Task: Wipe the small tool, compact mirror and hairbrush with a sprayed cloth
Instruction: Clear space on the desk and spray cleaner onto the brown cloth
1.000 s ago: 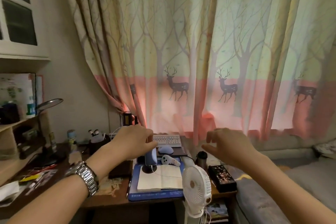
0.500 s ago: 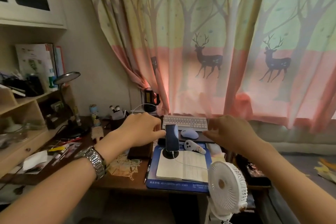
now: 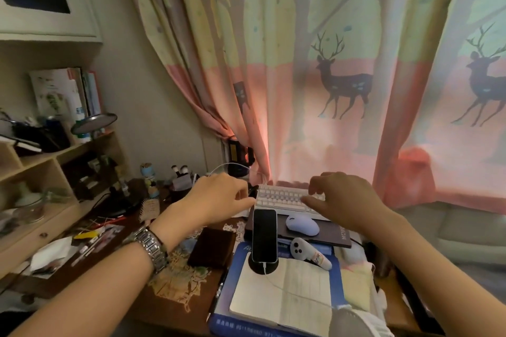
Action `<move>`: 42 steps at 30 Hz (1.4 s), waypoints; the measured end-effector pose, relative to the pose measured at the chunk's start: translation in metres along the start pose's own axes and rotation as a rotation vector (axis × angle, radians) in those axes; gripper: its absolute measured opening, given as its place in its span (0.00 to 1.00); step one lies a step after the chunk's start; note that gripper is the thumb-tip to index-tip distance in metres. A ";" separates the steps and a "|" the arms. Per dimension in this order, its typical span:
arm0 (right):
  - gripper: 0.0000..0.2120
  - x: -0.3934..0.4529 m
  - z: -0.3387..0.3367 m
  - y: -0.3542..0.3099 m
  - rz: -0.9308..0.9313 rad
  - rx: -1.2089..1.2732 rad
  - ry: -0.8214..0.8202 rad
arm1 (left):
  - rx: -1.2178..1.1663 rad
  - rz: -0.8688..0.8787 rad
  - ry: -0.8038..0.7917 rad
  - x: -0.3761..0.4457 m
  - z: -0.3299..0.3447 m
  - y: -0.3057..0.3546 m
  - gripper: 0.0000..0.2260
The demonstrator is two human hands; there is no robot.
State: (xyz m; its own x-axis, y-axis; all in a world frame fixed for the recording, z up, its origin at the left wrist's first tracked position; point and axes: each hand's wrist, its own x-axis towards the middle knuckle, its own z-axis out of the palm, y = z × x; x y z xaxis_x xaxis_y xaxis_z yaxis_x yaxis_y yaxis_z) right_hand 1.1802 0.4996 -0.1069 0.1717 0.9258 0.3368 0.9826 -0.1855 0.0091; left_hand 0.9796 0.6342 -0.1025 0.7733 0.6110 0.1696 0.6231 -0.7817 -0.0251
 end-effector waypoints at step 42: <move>0.15 0.303 0.212 -0.075 -0.056 -0.081 -0.124 | -0.094 0.037 -0.039 0.215 0.136 -0.269 0.13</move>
State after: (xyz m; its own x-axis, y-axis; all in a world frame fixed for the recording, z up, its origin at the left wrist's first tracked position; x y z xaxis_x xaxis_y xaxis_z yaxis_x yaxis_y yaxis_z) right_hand 1.1738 0.8639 -0.2052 0.1288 0.9680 0.2152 0.9829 -0.1535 0.1022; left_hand 0.9940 0.9926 -0.1937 0.8006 0.5844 0.1320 0.5818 -0.8110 0.0620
